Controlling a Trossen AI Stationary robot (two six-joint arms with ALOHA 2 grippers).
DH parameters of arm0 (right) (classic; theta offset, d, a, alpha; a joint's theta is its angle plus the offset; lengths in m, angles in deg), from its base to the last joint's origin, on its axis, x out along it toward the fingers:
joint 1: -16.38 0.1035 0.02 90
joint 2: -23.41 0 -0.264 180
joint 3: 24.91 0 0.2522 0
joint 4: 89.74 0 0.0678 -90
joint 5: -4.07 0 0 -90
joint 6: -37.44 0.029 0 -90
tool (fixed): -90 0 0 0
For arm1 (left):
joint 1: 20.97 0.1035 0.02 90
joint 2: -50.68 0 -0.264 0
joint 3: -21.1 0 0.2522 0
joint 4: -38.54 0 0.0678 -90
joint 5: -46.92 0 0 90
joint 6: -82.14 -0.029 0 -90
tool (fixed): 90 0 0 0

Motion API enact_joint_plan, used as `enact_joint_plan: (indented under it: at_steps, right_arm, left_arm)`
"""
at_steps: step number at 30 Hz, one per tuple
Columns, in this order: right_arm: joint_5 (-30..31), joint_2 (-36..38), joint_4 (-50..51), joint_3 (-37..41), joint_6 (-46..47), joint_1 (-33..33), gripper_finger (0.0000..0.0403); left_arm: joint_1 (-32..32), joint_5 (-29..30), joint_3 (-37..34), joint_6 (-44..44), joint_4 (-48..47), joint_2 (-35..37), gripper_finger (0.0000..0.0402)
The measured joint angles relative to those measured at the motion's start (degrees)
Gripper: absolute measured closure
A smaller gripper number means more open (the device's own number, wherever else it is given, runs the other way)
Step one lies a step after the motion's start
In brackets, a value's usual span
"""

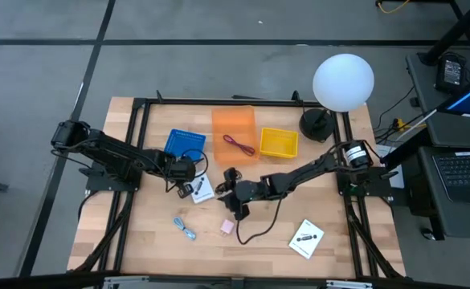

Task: Pick and place items into bin
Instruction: Put the top white USB box into the yellow bin

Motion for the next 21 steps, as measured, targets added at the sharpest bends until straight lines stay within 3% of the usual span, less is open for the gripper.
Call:
enact_joint_plan:
  at_steps: [12, 15, 21]
  right_arm:
    - [3.27, -7.94, -0.19, -7.72, 0.66, 2.57, 0.0282]
    - [4.05, -8.97, 4.34, -10.52, 0.57, 2.97, 0.0282]
    - [11.47, -9.22, 12.51, -13.07, 0.54, 3.33, 0.0282]
  left_arm:
    - [-0.04, -0.61, 0.37, -0.09, 0.53, -3.55, 0.0398]
    - [-0.04, -0.7, 0.45, -0.46, 1.26, -4.35, 0.0398]
    - [-0.51, -0.61, 0.37, -0.5, 1.3, -4.37, 0.0398]
